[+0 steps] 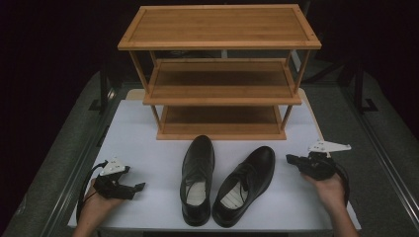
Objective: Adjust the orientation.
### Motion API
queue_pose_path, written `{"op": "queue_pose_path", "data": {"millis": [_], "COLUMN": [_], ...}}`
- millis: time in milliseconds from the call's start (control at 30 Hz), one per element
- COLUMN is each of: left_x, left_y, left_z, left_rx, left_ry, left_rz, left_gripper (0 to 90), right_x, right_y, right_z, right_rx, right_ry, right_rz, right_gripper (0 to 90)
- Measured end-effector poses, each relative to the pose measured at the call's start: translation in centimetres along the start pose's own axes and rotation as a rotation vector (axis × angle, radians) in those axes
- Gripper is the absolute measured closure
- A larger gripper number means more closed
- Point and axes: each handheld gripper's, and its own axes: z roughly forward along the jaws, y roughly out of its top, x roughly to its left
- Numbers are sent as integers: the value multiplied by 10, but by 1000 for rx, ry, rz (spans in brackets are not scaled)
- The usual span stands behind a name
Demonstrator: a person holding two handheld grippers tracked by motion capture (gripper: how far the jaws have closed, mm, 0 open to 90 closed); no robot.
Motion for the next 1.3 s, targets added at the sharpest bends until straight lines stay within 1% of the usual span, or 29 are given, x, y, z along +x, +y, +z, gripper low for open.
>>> {"op": "queue_pose_path", "data": {"millis": [33,67,100,233,300,333,367,400,467,500,533,567,667,700,833,1200,1300], "left_x": [0,0,0,0,0,0,0,0,0,0,0,0,0,0,0,0,0], "left_y": [0,0,0,0,0,0,0,0,0,0,0,0,0,0,0,0,0], "left_z": [0,0,0,0,0,0,0,0,0,0,0,0,0,0,0,0,0], "left_rx": [0,0,0,0,-1,-1,0,-1,-1,-1,-1,-1,-1,-1,0,0,0], "left_ry": [0,0,0,0,1,1,1,1,1,0,0,1,0,0,0,0,0], "left_rz": [0,0,0,0,1,1,1,1,1,1,1,1,0,0,0,-1,0], "left_gripper": [107,107,107,107,107,107,107,107,107,107,107,107,107,107,107,107,107], "right_x": [0,4,13,29,36,36,40,47,53,56,56,60,62,64,67,65,65], "right_y": [0,-2,-9,-20,-25,-25,-27,-31,-33,-34,-34,-34,-35,-35,-35,-33,-29], "right_z": [0,-2,-5,-8,-9,-9,-9,-8,-5,-4,-4,3,7,11,14,18,23], "right_rx": [0,0,7,14,9,9,10,12,17,28,28,43,57,73,88,86,90], "right_ry": [0,7,25,59,82,82,91,115,145,154,154,171,182,188,190,203,200], "right_rz": [0,0,-8,-13,-14,-14,-18,-21,-26,-34,-34,-47,-47,-57,-68,-63,-65], "right_gripper": [900,900,900,900,900,900,900,900,900,900,900,900,900,900,900,900,900]}}
